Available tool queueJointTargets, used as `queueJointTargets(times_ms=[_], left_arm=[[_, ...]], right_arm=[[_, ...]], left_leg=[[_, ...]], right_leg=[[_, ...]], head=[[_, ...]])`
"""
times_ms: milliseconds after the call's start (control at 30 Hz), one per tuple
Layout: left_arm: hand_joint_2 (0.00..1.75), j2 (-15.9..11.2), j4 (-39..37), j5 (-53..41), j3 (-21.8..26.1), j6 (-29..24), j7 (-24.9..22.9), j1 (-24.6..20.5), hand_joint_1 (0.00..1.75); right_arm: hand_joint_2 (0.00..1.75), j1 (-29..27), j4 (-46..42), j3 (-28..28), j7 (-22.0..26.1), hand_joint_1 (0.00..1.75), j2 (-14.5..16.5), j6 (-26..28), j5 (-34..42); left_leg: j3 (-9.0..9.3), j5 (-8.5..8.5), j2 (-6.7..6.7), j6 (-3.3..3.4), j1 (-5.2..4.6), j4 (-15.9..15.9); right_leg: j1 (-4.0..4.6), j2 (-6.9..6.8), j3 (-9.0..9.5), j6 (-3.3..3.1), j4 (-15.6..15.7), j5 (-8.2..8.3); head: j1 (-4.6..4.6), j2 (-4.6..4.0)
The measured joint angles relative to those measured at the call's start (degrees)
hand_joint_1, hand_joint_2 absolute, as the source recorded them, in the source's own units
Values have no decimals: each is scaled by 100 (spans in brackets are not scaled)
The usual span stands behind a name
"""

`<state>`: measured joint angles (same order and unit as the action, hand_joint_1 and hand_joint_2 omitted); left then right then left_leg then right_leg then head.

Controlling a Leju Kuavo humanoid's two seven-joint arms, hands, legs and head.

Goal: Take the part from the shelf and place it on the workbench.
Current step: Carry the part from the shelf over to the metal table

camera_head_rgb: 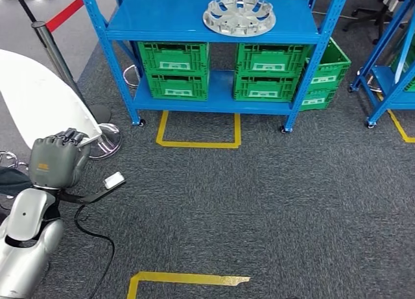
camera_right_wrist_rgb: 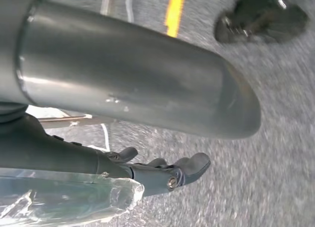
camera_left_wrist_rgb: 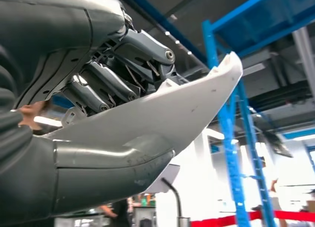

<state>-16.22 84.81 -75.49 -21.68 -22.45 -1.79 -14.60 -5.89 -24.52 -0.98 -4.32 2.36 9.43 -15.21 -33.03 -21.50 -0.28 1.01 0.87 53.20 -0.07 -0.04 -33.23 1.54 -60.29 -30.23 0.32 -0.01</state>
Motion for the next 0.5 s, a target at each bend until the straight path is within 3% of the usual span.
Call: queueJointTargets(times_ms=[67,100,133,167,200,233,267,333,400,467,500], left_arm=[[175,-3,8,-7,29,-1,-10,31,175],[175,-4,8,-9,39,1,-13,48,175],[175,-2,8,-10,43,1,-13,59,175],[175,-2,8,-11,44,1,-11,62,175],[175,-3,8,-11,45,1,-10,61,175],[175,-4,9,-11,48,0,-9,57,175],[175,-11,9,-11,56,-1,-9,49,175],[175,-26,10,-12,69,-8,-7,41,175],[175,-47,9,-13,74,-14,1,61,175],[175,-66,9,-13,76,-14,8,87,175],[175,-69,9,-13,76,-14,9,90,175]], right_arm=[[0,-172,-474,33,-239,0,75,-55,-71],[0,-214,-616,45,-237,0,96,-72,-80],[0,-238,-717,54,-198,0,114,-82,-85],[0,-249,-789,60,-140,0,120,-83,-89],[0,-250,-820,62,-75,0,122,-79,-97],[0,-243,-832,63,-17,0,126,-75,-106],[0,-241,-839,65,27,0,139,-71,-115],[0,-241,-847,67,82,0,165,-63,-131],[0,-248,-851,65,105,0,174,-53,-142],[0,-246,-852,63,121,0,174,-48,-153],[0,-245,-852,62,131,0,174,-47,-161]], left_leg=[[-34,32,-57,-7,4,-13],[-59,42,-90,-25,8,-6],[-85,51,-127,-52,19,6],[-114,60,-175,-89,38,28],[-146,61,-225,-135,66,67],[-187,55,-272,-192,94,122],[-236,43,-321,-252,109,195],[-322,57,-401,-336,123,287],[-362,106,-461,-382,155,295],[-443,-29,-335,-387,173,463],[-550,-213,-229,-371,165,722]], right_leg=[[-58,8,-310,69,-709,-391],[-98,7,-431,105,-989,-500],[-138,6,-462,146,-1082,-502],[-179,11,-378,189,-951,-397],[-224,38,-191,235,-626,-223],[-264,134,18,292,-255,-98],[-290,224,186,294,45,-7],[-278,327,305,221,243,17],[-222,226,286,85,196,60],[-183,123,260,-23,183,99],[-166,65,239,-72,186,119]], head=[[28,1],[32,1],[32,1],[33,1],[34,1],[37,1],[42,1],[32,1],[5,1],[-23,1],[-39,1]])
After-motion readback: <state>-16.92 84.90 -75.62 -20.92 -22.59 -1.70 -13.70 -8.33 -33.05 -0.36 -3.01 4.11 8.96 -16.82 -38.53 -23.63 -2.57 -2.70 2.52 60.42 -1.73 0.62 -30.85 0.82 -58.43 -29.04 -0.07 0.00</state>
